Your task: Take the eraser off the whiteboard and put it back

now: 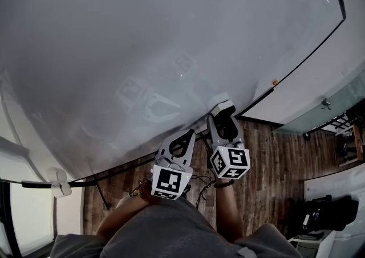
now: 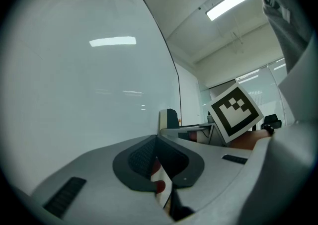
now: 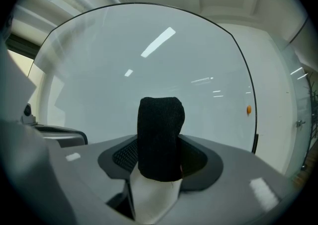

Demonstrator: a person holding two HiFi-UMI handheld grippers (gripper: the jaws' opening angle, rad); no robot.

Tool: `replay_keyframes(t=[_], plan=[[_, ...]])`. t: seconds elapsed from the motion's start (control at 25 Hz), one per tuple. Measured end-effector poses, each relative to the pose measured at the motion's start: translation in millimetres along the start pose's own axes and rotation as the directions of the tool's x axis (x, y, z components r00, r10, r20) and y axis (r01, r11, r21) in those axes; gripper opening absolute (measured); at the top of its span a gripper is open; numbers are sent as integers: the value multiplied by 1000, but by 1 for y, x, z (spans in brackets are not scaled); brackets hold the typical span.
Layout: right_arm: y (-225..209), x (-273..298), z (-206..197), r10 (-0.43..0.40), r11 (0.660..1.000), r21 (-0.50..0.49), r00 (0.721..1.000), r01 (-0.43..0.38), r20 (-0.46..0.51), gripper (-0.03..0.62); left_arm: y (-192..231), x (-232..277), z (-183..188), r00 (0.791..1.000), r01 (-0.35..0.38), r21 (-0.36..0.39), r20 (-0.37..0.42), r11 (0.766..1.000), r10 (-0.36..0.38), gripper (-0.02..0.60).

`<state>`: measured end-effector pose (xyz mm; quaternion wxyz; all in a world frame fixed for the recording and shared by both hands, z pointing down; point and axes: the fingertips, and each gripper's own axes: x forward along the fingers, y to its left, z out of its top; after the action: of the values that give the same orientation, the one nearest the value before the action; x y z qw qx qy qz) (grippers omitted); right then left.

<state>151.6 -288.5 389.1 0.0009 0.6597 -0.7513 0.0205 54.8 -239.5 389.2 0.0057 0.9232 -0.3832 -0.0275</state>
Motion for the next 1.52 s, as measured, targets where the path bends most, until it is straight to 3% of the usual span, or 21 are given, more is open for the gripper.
replay_keyframes(t=[0.36,1.52], plan=[[5,-1,-1,-10,1000,3,1000,10,3,239,-13,1,-2,998,57,16,0,998,-57,6],[3,-1,0,-21,999,40,1000,22,-9,236,-11,1,0,998,61,4,7,998,-61,6]])
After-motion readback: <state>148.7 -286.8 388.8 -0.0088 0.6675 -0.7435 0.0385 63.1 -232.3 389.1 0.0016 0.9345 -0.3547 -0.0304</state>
